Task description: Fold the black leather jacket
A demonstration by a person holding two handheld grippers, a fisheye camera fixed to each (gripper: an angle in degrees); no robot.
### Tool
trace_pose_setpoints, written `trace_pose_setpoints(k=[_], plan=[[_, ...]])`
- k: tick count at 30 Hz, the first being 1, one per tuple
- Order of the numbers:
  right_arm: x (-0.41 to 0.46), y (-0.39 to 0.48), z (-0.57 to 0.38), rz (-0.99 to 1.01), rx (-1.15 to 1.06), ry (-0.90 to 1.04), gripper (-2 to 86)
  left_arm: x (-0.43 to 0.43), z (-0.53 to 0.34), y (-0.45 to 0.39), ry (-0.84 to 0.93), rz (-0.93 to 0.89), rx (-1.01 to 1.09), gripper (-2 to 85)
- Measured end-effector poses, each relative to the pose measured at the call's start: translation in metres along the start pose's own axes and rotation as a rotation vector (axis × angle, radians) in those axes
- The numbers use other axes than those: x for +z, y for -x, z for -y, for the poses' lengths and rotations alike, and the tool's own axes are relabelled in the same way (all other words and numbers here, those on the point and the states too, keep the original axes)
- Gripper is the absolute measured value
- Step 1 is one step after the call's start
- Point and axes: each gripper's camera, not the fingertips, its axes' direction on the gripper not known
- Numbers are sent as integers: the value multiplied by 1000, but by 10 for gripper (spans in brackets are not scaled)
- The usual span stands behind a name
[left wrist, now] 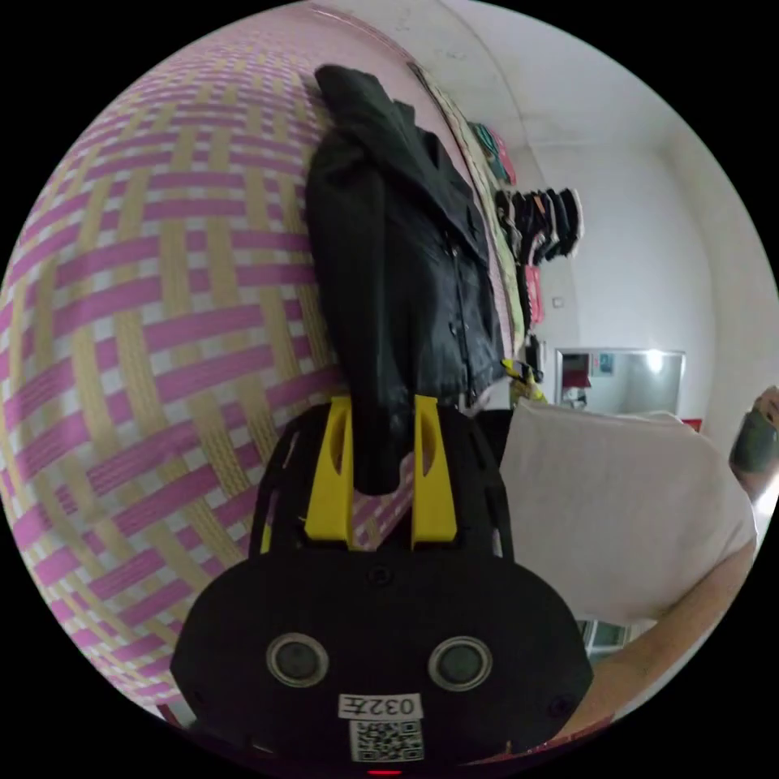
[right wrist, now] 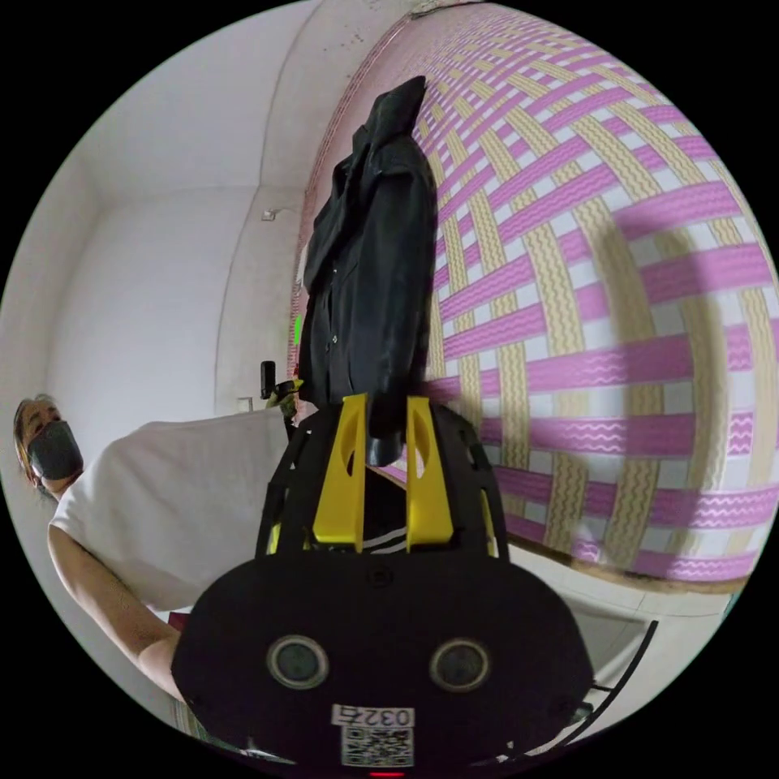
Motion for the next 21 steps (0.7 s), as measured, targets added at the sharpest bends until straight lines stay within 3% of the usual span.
trace_pose_setpoints(k=[7, 12, 15, 21], plan=[[30, -11, 9, 70, -6, 18, 46, -14, -16, 18, 0, -138, 19, 37], [40, 6, 3, -26, -42, 7, 15, -31, -31, 10, -26, -73, 40, -9], [40, 25, -11, 0, -83, -3, 7, -50, -51, -1, -78, -136, 64, -13], [53, 40, -38, 112, -95, 44, 0, -65, -93, -7, -9, -293, 59, -14]])
